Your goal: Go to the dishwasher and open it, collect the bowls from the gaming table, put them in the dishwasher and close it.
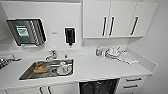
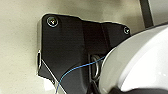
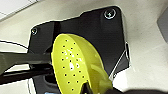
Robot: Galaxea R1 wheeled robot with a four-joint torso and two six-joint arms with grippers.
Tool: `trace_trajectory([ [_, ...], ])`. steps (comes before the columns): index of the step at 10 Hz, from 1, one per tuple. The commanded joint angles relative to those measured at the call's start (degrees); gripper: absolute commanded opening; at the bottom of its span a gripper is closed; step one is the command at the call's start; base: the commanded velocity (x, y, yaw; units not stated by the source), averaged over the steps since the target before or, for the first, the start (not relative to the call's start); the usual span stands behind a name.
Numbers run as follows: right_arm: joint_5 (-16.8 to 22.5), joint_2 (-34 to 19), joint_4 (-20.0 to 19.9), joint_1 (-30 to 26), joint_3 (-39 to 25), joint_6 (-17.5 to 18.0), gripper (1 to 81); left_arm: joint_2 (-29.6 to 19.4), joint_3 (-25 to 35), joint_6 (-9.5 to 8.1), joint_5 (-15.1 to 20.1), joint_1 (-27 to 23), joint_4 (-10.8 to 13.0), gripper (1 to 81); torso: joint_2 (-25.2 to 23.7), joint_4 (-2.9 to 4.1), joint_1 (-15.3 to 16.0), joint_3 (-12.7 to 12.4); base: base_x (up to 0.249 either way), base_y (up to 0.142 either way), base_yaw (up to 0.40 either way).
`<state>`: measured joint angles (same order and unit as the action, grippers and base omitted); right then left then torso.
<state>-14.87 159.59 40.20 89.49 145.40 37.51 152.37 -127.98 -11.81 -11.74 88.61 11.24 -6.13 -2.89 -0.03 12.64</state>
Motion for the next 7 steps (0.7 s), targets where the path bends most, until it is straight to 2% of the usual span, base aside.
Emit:
trace_trajectory([
  [1,1.8,-1.3,0.7,-2.0,0.1,0.1,1.0,-3.6,4.8,-0.05,0.9,-1.8,0.9,1.0,0.0,0.0,0.0,4.4,0.0,0.0,0.0],
  [2,1.9,-1.3,0.6,-2.2,0.1,0.1,1.0,-6.4,9.4,0.04,0.7,-1.8,1.0,1.0,0.0,0.0,0.0,6.0,0.0,0.0,0.0],
  [3,1.9,-1.3,0.6,-2.2,0.1,0.1,1.0,-9.3,13.3,0.04,-1.0,-1.8,0.9,1.0,0.0,0.0,0.0,7.6,0.0,0.0,0.0],
  [7,1.9,-1.4,0.6,-2.4,0.1,0.1,1.0,-20.3,26.4,-0.49,-5.1,-2.9,0.4,1.0,0.0,0.0,0.1,9.7,0.0,0.0,0.0],
])
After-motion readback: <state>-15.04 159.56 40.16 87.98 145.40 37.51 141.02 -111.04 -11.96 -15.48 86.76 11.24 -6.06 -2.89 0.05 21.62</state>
